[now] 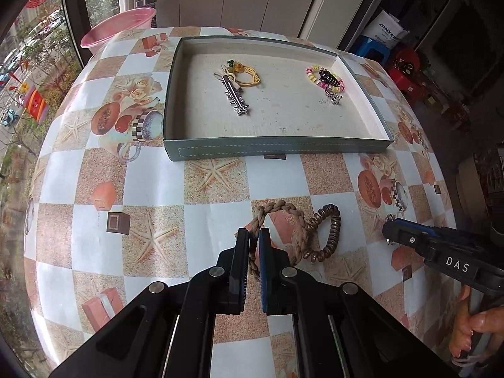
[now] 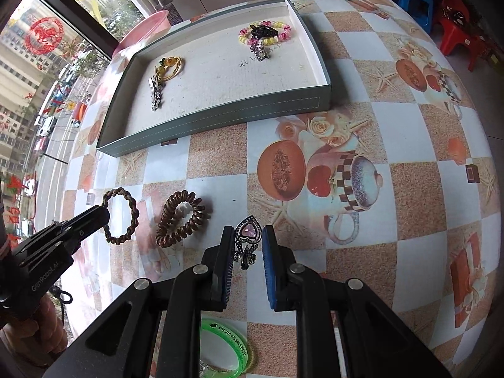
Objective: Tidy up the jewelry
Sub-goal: 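Carry the rope bracelet with the left gripper while the right gripper carries the pendant into the tray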
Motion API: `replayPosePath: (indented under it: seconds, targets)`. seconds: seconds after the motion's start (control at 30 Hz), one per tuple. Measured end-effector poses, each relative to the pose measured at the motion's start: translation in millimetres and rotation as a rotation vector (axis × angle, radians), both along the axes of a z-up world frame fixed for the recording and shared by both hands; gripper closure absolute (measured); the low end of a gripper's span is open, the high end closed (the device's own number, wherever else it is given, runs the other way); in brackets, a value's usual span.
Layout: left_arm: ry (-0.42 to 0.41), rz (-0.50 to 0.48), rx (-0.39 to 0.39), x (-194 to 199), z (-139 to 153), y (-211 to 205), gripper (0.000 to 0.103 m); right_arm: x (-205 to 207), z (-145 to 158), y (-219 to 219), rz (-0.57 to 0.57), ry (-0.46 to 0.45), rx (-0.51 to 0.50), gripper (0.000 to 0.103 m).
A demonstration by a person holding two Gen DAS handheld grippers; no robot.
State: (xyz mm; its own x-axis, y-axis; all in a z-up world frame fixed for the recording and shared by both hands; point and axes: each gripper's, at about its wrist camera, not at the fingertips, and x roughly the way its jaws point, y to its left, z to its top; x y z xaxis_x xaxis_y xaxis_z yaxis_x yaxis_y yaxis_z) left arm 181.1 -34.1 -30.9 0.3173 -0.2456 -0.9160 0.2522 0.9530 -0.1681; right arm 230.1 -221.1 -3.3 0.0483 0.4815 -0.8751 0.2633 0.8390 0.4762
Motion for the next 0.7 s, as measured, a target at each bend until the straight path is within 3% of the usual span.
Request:
replayPosePath:
  seconds: [0.33,0.7]
  targets:
    - [-0.060,0.032,-0.038,11.8,39.2,6.9,0.084,10.6,18.0,-19.3,-0.047,-0.022,0.040,0.084]
    - [-0.116,0.088,-0.061,45.7,67.2,8.9,0.084,61.9,40.6,-45.4,-0.070,-0.110,0.053,0.084]
